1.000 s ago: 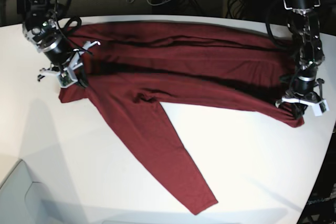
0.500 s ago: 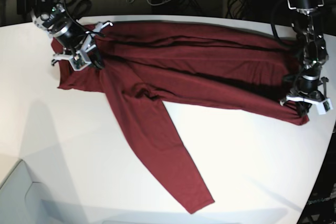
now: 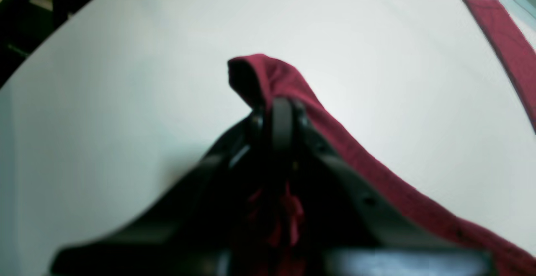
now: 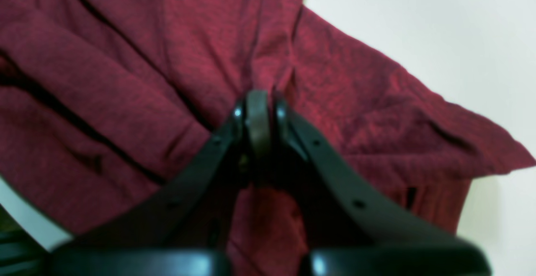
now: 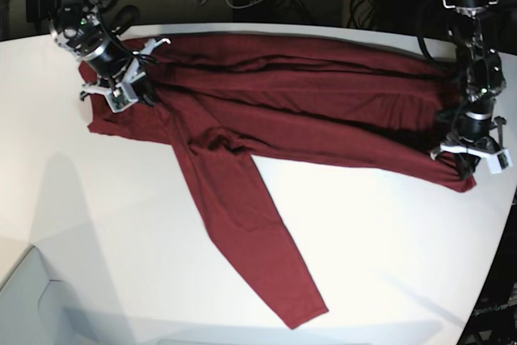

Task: Layout the t-shirt on the table in an organized manner, then fold the t-shirt properly
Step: 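Fold the lifted edge over onto the collar fold with both grippers, then open the right gripper and move it down to the loose sleeve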

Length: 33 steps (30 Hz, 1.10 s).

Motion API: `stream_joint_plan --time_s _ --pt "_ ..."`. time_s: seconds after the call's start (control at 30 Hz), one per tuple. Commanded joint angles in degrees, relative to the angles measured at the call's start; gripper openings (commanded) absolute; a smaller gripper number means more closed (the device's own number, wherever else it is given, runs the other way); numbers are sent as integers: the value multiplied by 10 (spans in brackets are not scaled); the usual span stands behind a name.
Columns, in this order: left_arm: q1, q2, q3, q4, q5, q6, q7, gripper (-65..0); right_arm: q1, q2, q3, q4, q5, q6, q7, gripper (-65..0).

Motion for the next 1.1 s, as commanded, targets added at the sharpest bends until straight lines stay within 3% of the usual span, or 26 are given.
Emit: stream_joint_plan --time_s 0.0,0.3,0.73,1.07 --pt "0 -12 -16 17 -3 1 -19 -649 7 5 3 9 9 0 16 -650" --pt "30 -8 -55 41 2 0 42 -649 8 4 1 8 9 0 15 -650" --pt "84 -7 -55 34 2 0 43 -649 21 4 2 -4 9 0 13 -650" --pt "51 13 -55 -79 3 0 43 -646 21 4 2 -8 9 0 12 -650"
